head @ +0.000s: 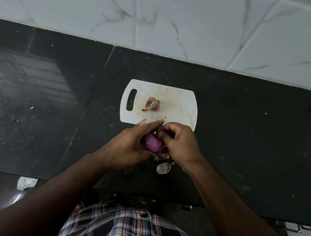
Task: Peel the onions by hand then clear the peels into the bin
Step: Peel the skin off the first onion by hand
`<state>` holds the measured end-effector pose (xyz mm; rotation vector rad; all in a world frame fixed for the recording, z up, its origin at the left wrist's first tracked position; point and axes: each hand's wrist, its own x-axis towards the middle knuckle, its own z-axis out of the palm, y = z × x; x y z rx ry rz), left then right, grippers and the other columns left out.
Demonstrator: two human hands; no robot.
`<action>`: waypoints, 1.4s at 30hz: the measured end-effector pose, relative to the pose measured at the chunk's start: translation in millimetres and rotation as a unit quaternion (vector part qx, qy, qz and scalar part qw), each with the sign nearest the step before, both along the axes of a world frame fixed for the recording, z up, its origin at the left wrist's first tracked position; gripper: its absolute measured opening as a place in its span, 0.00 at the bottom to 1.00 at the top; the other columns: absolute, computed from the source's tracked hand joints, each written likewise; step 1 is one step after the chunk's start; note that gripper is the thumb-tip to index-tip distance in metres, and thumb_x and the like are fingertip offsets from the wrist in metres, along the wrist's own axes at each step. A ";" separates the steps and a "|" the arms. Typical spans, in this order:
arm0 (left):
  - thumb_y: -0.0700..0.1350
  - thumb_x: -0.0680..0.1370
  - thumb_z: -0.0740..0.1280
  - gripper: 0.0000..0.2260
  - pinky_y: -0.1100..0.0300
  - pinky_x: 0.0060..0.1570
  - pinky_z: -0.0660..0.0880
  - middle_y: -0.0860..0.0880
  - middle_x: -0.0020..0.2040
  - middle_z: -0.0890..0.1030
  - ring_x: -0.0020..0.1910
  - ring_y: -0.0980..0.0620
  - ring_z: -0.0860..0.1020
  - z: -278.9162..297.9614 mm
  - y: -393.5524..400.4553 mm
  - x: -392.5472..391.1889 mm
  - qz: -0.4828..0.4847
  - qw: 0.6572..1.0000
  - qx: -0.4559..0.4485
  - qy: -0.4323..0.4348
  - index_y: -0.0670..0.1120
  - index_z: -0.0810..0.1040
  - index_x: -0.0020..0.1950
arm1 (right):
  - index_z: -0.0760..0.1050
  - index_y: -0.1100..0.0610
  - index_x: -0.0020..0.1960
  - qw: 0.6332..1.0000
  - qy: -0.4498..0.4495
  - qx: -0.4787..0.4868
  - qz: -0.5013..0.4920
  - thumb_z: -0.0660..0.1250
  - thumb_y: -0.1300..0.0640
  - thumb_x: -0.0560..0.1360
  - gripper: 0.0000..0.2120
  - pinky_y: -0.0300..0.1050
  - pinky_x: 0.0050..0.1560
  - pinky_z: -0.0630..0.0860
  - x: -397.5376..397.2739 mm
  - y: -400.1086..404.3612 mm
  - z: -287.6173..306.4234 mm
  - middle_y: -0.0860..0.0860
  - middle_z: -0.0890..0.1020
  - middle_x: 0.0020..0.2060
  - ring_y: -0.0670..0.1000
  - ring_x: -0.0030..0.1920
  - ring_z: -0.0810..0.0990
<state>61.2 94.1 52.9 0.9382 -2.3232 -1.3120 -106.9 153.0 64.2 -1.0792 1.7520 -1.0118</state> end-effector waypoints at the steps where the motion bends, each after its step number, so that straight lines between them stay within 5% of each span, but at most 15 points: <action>1: 0.45 0.70 0.80 0.42 0.66 0.64 0.73 0.55 0.72 0.74 0.68 0.62 0.73 -0.2 0.2 0.1 0.003 1.000 0.004 0.001 0.56 0.63 0.80 | 0.80 0.52 0.42 1.000 0.021 -0.004 0.005 0.69 0.62 0.78 0.09 0.43 0.31 0.79 0.0 -1.3 -1.5 0.49 0.84 0.36 0.45 0.34 0.82; 4: 0.44 0.69 0.81 0.42 0.62 0.66 0.74 0.54 0.72 0.75 0.68 0.62 0.74 -0.5 1.7 -0.1 0.021 0.999 0.033 0.021 0.55 0.64 0.79 | 0.79 0.50 0.42 0.999 0.037 0.003 -0.005 0.67 0.62 0.79 0.10 0.46 0.34 0.80 -1.0 -5.9 -6.7 0.50 0.84 0.38 0.48 0.37 0.82; 9: 0.46 0.66 0.81 0.44 0.56 0.64 0.76 0.56 0.72 0.75 0.69 0.61 0.74 -2.0 -1.7 1.8 0.053 0.989 0.115 0.073 0.52 0.65 0.79 | 0.81 0.55 0.45 0.996 -0.059 0.034 -0.048 0.64 0.66 0.80 0.10 0.46 0.30 0.81 -8.8 -2.0 -7.4 0.53 0.85 0.40 0.51 0.37 0.84; 14: 0.44 0.68 0.81 0.43 0.55 0.65 0.76 0.58 0.73 0.73 0.67 0.64 0.75 -5.8 -5.9 4.1 0.046 0.993 0.105 0.038 0.55 0.65 0.79 | 0.84 0.49 0.48 0.998 -0.047 0.043 0.015 0.67 0.65 0.79 0.12 0.57 0.55 0.82 -20.5 -1.2 -2.2 0.52 0.87 0.45 0.54 0.48 0.86; 16: 0.44 0.68 0.81 0.43 0.56 0.65 0.76 0.59 0.71 0.74 0.66 0.66 0.75 -5.2 -5.8 3.0 0.046 0.994 0.092 0.024 0.56 0.65 0.79 | 0.83 0.52 0.52 0.990 -0.117 0.062 0.039 0.71 0.58 0.77 0.05 0.60 0.54 0.82 -16.6 -0.3 3.2 0.57 0.87 0.46 0.60 0.46 0.86; 18: 0.44 0.68 0.80 0.43 0.57 0.66 0.75 0.61 0.70 0.74 0.66 0.66 0.75 -3.2 -6.3 1.5 0.038 0.996 0.083 0.018 0.55 0.64 0.79 | 0.82 0.57 0.55 0.984 -0.149 0.081 0.058 0.76 0.55 0.73 0.13 0.60 0.51 0.82 -11.2 1.7 6.4 0.62 0.86 0.46 0.62 0.42 0.85; 24: 0.40 0.69 0.80 0.42 0.60 0.63 0.77 0.60 0.68 0.76 0.65 0.66 0.75 0.8 -5.4 -0.7 0.022 0.997 0.070 0.023 0.55 0.65 0.79 | 0.82 0.65 0.51 0.970 -0.221 0.096 -0.002 0.75 0.61 0.71 0.11 0.63 0.47 0.82 -12.5 0.2 9.8 0.66 0.85 0.48 0.65 0.42 0.84; 36: 0.40 0.70 0.80 0.42 0.65 0.62 0.76 0.57 0.71 0.74 0.65 0.67 0.75 -0.2 -7.5 -0.4 0.022 0.997 0.063 0.031 0.54 0.64 0.79 | 0.81 0.64 0.49 0.973 -0.217 0.082 -0.021 0.70 0.67 0.75 0.04 0.64 0.45 0.83 -11.6 0.2 12.0 0.63 0.85 0.48 0.66 0.43 0.85; 42: 0.40 0.70 0.79 0.40 0.58 0.62 0.78 0.57 0.71 0.75 0.64 0.63 0.77 -4.2 -12.8 1.6 0.029 0.996 0.071 0.038 0.55 0.66 0.78 | 0.81 0.61 0.53 0.975 -0.209 0.066 0.020 0.74 0.59 0.70 0.13 0.62 0.47 0.83 -14.6 1.2 14.1 0.62 0.85 0.49 0.62 0.43 0.86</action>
